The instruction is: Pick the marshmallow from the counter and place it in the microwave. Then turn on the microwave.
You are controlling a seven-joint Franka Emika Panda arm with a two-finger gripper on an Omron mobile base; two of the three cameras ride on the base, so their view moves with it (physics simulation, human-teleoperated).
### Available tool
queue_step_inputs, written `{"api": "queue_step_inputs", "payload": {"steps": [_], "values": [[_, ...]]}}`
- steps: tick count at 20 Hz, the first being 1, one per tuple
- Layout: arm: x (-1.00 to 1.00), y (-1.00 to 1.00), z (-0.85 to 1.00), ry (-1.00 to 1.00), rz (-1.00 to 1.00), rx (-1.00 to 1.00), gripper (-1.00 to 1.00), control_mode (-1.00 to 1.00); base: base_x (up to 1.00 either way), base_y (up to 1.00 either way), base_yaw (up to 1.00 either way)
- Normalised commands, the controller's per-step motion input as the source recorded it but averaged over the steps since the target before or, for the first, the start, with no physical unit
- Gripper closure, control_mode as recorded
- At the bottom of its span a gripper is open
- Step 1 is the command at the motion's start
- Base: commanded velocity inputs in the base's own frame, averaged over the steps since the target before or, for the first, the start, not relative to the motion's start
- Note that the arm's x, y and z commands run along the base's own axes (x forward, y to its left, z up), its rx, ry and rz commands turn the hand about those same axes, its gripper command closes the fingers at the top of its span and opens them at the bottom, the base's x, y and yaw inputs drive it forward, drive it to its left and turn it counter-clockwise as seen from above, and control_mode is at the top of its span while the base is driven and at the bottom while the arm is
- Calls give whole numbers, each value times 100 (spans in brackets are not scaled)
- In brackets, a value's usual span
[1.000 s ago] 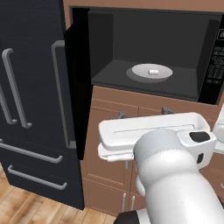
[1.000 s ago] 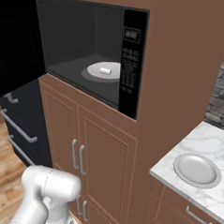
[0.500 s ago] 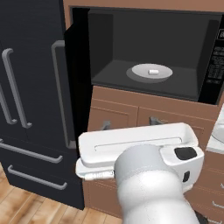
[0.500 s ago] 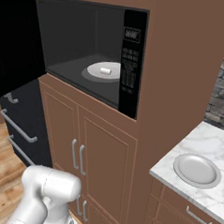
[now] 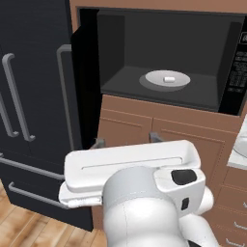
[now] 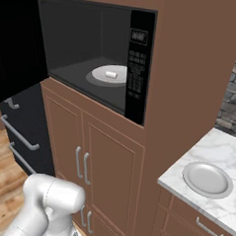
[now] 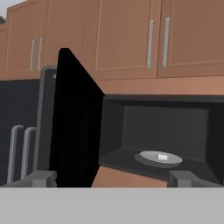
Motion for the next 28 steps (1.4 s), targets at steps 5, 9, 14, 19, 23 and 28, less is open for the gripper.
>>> {"api": "queue_step_inputs", "payload": {"steps": [5, 9, 14, 19, 23, 28], "values": [[0, 22, 0, 0, 0, 0, -100, -100, 0, 0, 0], [0, 19, 0, 0, 0, 0, -100, -100, 0, 0, 0], [1, 17, 0, 0, 0, 0, -100, -100, 0, 0, 0], [14, 15, -7, 0, 0, -1, -100, -100, 0, 0, 0], [16, 6, -12, 0, 0, -1, -100, -100, 0, 0, 0], [21, 5, -16, -2, 0, -1, -100, -100, 0, 0, 0]]}}
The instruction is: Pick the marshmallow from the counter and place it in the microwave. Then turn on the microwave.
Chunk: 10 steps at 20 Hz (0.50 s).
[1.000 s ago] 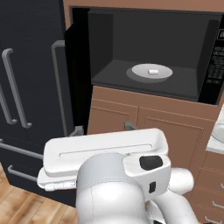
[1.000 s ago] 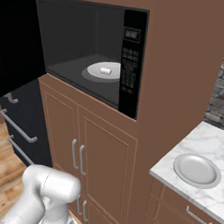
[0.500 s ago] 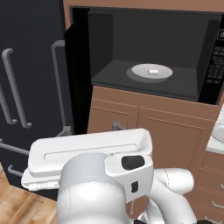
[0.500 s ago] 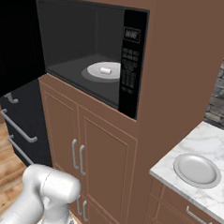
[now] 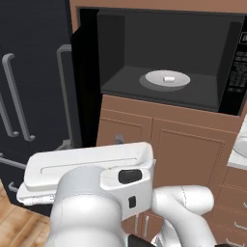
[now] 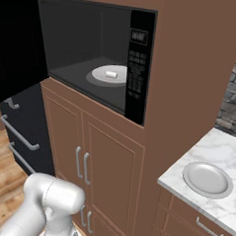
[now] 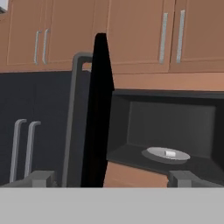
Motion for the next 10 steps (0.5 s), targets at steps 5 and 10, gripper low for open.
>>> {"api": "queue_step_inputs", "payload": {"steps": [5, 10], "values": [[24, 17, -15, -2, -1, -1, -100, -100, 0, 0, 0], [38, 23, -13, -2, -3, -2, -100, -100, 0, 0, 0]]}}
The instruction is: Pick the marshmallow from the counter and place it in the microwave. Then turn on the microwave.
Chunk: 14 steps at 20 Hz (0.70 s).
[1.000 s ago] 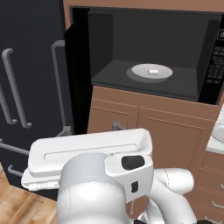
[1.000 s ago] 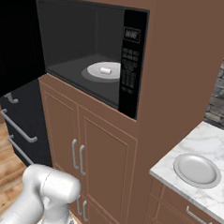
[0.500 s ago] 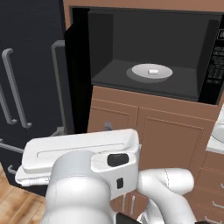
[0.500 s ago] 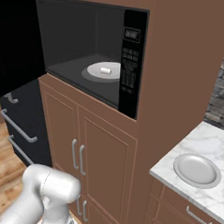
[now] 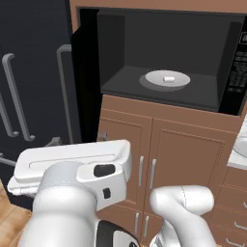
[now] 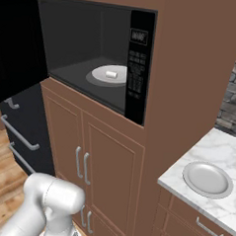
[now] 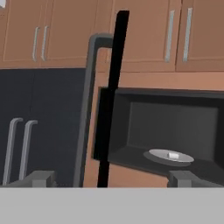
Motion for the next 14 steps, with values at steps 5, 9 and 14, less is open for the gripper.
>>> {"api": "queue_step_inputs", "payload": {"steps": [5, 9, 14], "values": [[39, 25, -16, -2, -3, -3, -100, -100, 0, 0, 0], [22, 39, -17, -4, -4, -6, -100, -100, 0, 0, 0], [12, 34, -12, -2, -3, -3, -100, -100, 0, 0, 0]]}}
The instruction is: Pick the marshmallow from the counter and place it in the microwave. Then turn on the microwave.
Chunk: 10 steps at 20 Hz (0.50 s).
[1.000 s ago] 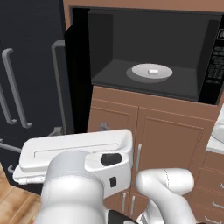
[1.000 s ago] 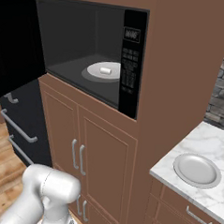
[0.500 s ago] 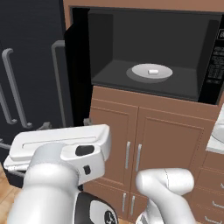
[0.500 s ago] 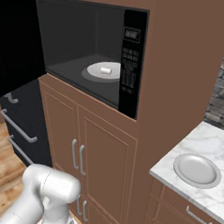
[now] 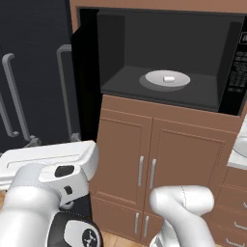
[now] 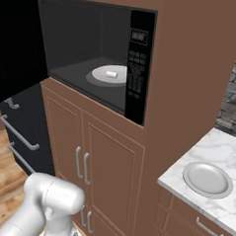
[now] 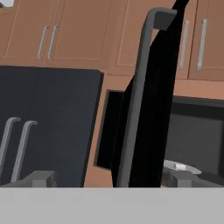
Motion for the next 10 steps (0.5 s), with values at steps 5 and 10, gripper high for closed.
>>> {"api": "queue_step_inputs", "payload": {"steps": [5, 10], "values": [[17, 26, -6, -2, -5, -1, -100, -100, 0, 0, 0], [26, 16, -3, -3, -10, 0, -100, -100, 0, 0, 0]]}}
